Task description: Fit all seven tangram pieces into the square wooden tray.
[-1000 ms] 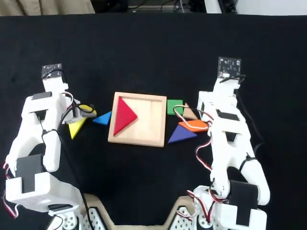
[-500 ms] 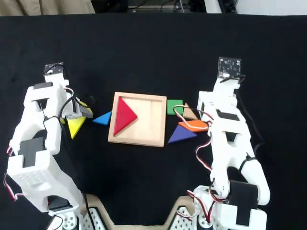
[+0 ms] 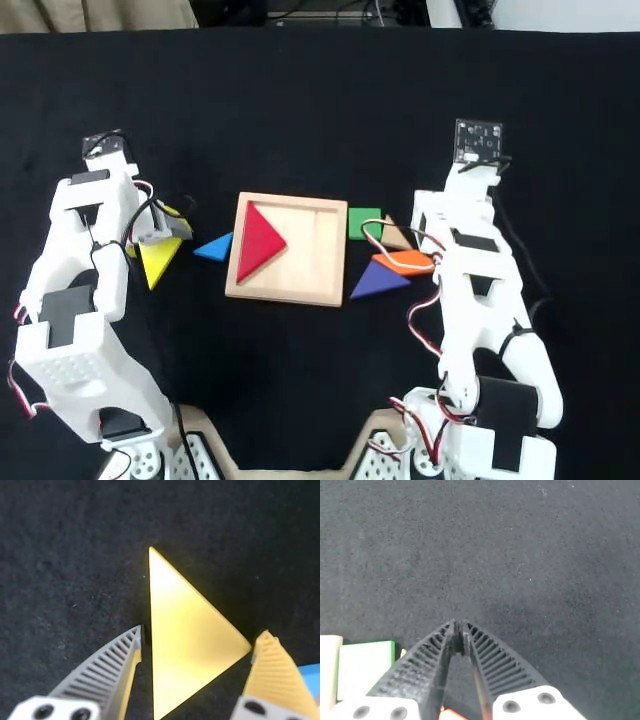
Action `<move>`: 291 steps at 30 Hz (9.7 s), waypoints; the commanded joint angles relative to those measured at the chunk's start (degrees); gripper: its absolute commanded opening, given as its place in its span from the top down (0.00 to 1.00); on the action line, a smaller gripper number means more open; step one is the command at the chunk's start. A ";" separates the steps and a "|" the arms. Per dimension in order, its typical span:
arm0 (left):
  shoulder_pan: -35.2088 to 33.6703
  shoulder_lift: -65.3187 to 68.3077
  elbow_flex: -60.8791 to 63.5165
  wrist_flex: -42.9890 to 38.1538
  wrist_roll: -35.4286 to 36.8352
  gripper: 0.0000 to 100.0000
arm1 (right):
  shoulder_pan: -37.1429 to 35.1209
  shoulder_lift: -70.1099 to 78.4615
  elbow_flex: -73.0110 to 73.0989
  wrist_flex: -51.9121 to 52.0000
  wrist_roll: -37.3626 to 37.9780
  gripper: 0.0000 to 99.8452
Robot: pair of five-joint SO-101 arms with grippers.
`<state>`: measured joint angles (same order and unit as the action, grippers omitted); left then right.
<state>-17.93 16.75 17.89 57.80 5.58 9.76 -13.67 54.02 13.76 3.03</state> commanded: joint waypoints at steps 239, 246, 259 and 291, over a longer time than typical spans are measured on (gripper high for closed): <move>7.60 -35.78 34.59 -29.19 13.54 0.87 | -31.21 12.35 -20.35 40.53 20.04 0.99; 7.60 -35.78 34.51 -29.19 13.54 0.87 | -31.21 11.38 -20.79 41.76 19.96 0.99; 7.60 -35.87 34.51 -29.19 13.54 0.87 | -29.63 12.00 -17.10 38.77 22.24 0.99; 7.60 -35.87 34.42 -29.19 13.54 0.87 | -30.24 4.44 -16.31 35.16 19.52 0.99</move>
<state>-10.90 -18.77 53.05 29.49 19.82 -22.42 -5.41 35.12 52.97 22.73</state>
